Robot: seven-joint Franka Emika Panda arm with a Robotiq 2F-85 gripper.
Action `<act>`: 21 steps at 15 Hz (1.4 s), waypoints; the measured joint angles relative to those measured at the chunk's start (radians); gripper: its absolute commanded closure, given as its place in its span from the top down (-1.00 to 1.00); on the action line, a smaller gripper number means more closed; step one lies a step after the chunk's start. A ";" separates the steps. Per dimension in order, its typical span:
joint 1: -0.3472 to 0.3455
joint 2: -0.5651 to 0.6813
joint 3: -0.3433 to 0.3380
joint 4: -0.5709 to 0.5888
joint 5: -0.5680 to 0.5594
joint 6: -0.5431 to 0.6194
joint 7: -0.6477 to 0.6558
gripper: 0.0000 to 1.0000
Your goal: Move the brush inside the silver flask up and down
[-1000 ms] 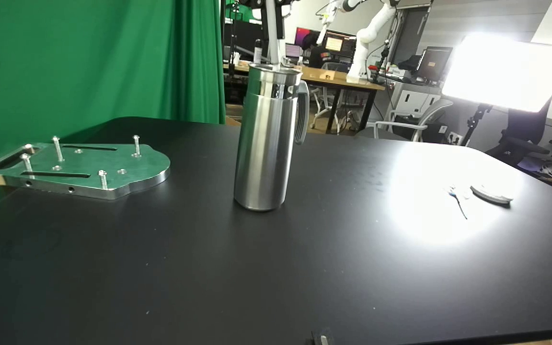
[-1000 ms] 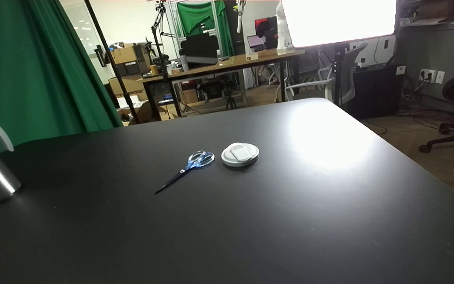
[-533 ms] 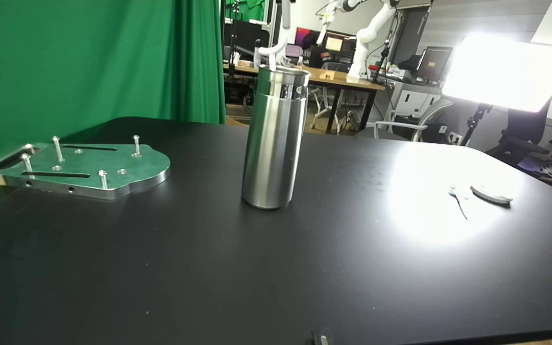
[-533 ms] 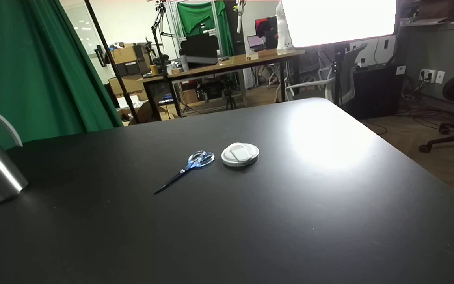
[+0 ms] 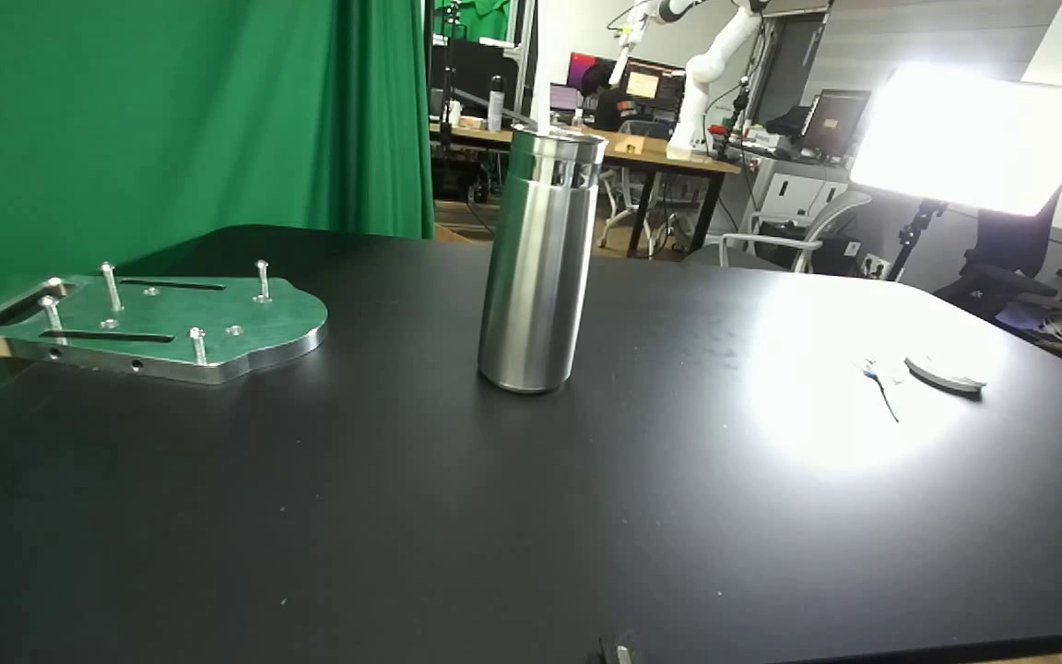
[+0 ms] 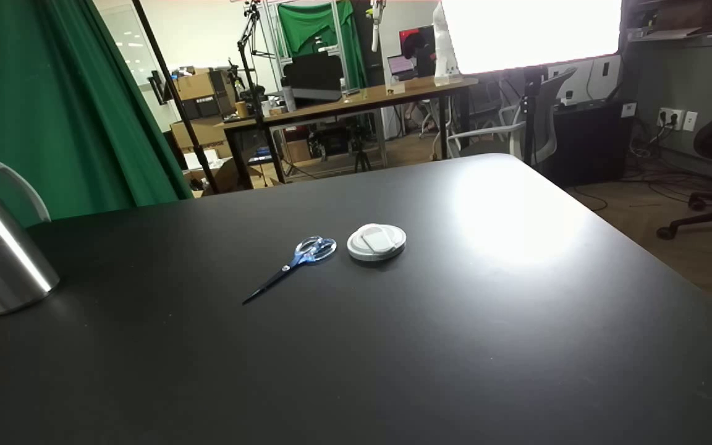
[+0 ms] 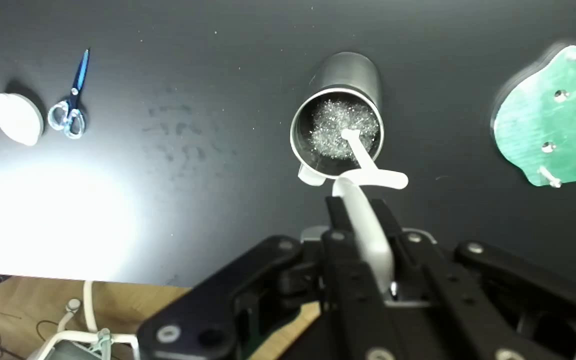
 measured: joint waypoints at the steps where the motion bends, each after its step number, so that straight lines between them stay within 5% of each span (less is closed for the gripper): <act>1: -0.003 -0.016 0.000 0.001 0.002 -0.001 -0.020 -0.92; 12: -0.038 -0.072 0.000 -0.035 0.151 0.054 -0.264 -0.92; 21: -0.076 -0.030 -0.014 -0.132 0.176 0.103 -0.304 -0.92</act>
